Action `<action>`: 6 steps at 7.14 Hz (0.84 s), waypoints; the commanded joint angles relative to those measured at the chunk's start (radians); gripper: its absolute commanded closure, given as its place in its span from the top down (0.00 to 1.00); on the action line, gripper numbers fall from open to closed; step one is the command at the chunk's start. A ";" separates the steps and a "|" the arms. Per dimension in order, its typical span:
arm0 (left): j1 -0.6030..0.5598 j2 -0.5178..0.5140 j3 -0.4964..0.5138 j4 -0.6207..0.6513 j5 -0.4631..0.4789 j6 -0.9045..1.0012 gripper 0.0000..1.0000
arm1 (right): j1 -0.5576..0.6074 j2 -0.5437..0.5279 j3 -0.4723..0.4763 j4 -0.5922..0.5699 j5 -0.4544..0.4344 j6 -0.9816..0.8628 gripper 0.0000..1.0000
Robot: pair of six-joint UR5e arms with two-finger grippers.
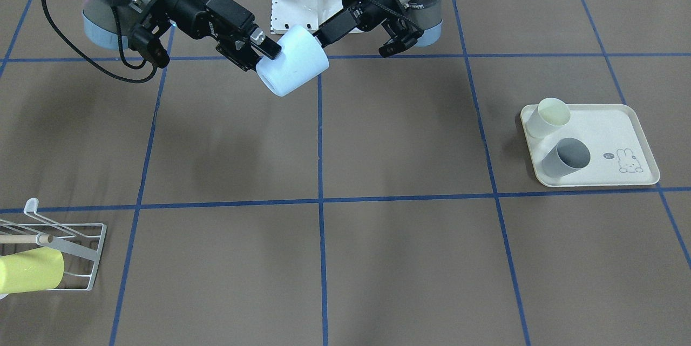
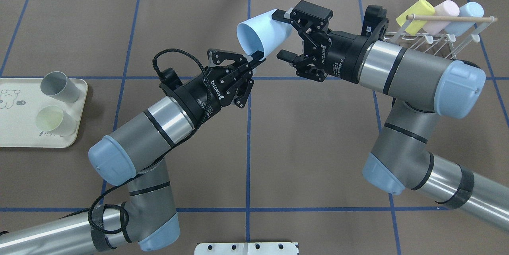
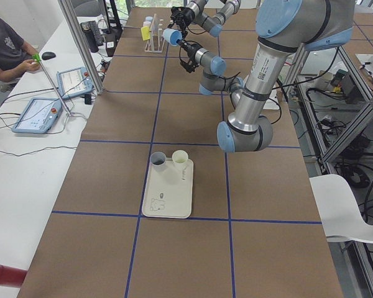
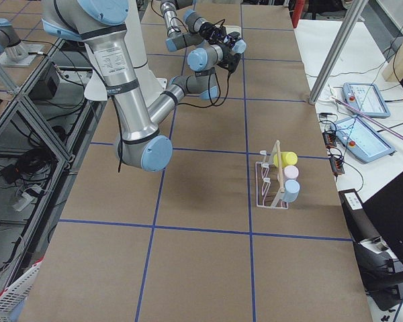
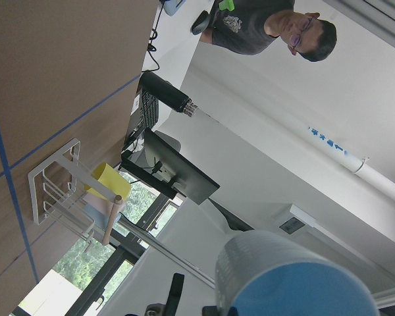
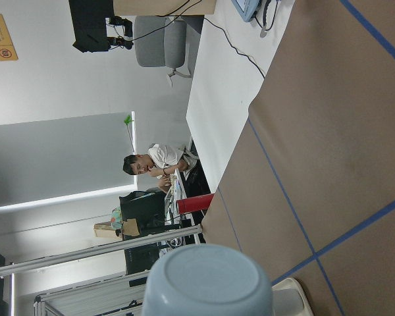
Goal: Transfer IKEA cup to right arm and place on rack
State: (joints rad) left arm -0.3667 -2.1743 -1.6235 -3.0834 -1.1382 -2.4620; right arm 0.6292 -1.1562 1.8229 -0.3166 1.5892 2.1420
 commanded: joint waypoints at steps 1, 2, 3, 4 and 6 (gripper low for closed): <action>0.002 -0.005 0.002 0.000 0.002 0.002 0.00 | -0.002 0.003 -0.001 0.001 0.000 0.001 1.00; 0.003 -0.007 0.004 0.002 0.002 0.002 0.00 | -0.002 0.003 -0.001 0.001 0.000 0.001 1.00; 0.015 -0.007 0.004 0.002 0.002 0.002 0.00 | -0.002 0.004 0.001 0.001 0.000 -0.001 1.00; 0.018 -0.009 0.005 0.002 0.003 0.003 0.00 | -0.002 0.004 -0.001 0.001 0.000 0.001 1.00; 0.022 -0.021 0.005 0.002 0.008 0.003 0.00 | -0.002 0.004 -0.002 -0.001 0.000 -0.001 1.00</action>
State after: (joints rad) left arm -0.3469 -2.1860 -1.6187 -3.0818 -1.1321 -2.4592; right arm 0.6274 -1.1521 1.8216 -0.3163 1.5892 2.1418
